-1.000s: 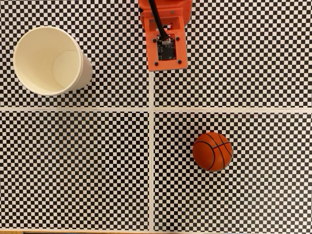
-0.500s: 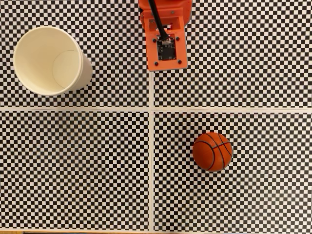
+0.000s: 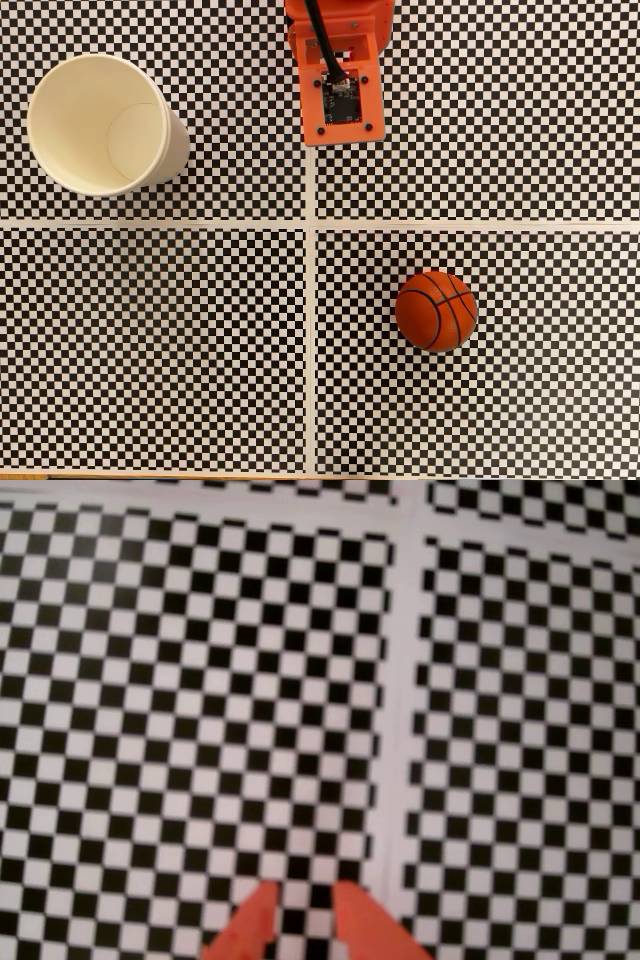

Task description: Grasp basketball and place into cup.

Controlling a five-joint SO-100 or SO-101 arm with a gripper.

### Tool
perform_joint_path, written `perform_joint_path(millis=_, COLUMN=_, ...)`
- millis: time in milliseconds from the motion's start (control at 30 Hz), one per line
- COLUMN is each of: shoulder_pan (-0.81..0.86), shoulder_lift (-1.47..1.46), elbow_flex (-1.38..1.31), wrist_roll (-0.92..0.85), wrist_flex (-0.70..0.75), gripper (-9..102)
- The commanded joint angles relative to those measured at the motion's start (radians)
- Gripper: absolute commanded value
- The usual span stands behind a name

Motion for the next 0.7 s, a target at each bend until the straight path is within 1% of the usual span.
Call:
perform_joint_path(millis=0, shoulder_pan=-0.008, shoulder_lift=0.002, elbow_flex=0.035, wrist_roll=-0.003, wrist_flex=0.003, gripper=0)
perform_joint_path(millis=333, shoulder_pan=0.014, shoulder_lift=0.002, elbow_flex=0.035, wrist_roll=-0.011, wrist_flex=0.003, gripper=0)
perform_joint_path(millis=467, shoulder_pan=0.003, shoulder_lift=0.002, elbow_flex=0.035, wrist_roll=-0.043, wrist_flex=-0.008, gripper=0)
perform_joint_path(millis=567, shoulder_pan=-0.006, shoulder_lift=0.002, elbow_flex=0.035, wrist_roll=-0.02, wrist_flex=-0.06, gripper=0)
perform_joint_path(millis=667, shoulder_pan=-0.018, shoulder_lift=0.002, elbow_flex=0.034, wrist_roll=0.021, wrist_flex=-0.19, gripper=0)
